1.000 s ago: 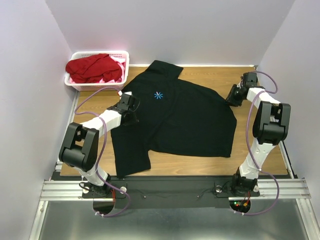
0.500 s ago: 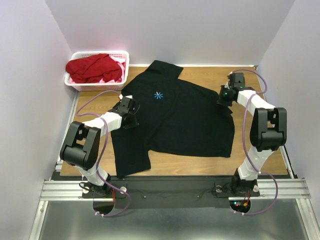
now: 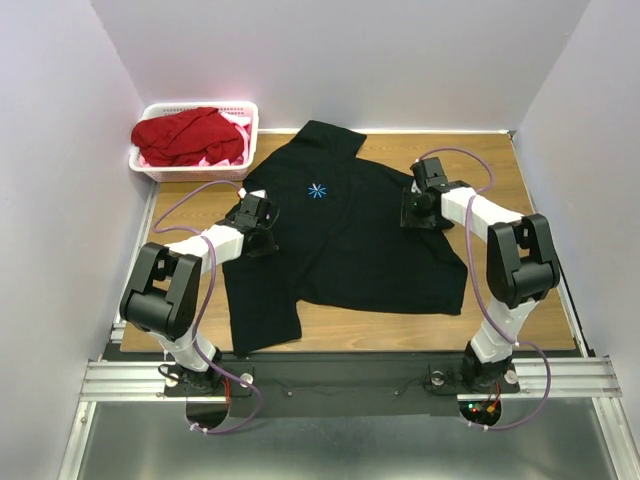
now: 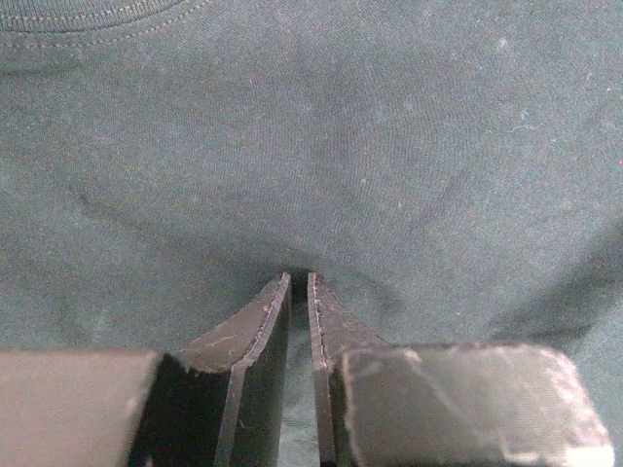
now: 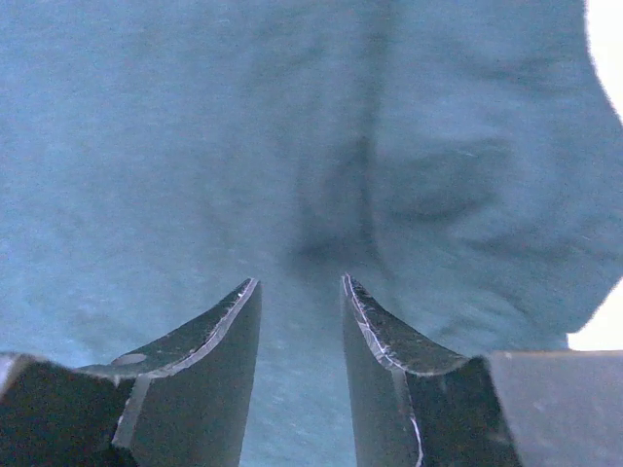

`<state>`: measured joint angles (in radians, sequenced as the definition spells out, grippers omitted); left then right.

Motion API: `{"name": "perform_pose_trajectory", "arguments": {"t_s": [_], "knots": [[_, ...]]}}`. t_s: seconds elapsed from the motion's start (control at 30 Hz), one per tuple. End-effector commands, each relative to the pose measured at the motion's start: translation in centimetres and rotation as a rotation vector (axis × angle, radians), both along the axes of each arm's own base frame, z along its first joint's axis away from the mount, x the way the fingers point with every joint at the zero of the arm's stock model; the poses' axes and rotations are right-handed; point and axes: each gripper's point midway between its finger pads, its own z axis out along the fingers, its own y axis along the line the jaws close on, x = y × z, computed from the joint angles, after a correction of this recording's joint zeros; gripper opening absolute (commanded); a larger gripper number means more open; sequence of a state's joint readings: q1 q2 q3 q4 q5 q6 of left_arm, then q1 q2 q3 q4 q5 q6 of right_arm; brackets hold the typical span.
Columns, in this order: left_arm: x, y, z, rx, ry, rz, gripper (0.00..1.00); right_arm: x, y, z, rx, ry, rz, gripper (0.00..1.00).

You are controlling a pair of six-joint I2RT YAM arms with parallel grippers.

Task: Fold and stack the t-shirts
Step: Flatten the tshirt out

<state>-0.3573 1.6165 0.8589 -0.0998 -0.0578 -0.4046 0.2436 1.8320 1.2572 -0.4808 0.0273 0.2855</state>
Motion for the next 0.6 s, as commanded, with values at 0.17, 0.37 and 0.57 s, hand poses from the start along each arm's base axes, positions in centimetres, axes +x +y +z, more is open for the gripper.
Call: {"name": "perform_pose_trajectory", "arguments": {"t_s": [0.17, 0.37, 0.57], "knots": [[-1.2, 0.4, -0.5, 0.003, 0.022, -0.018, 0.24, 2.4, -9.2, 6.8, -0.115, -0.158, -0.247, 0.45], [-1.2, 0.4, -0.5, 0.007, 0.021, -0.021, 0.24, 4.4, -12.5, 5.8, -0.128, -0.138, -0.312, 0.44], [-1.0, 0.3, -0.4, 0.002, 0.019, -0.022, 0.24, 5.6, -13.1, 3.0, -0.165, -0.083, -0.299, 0.44]]}}
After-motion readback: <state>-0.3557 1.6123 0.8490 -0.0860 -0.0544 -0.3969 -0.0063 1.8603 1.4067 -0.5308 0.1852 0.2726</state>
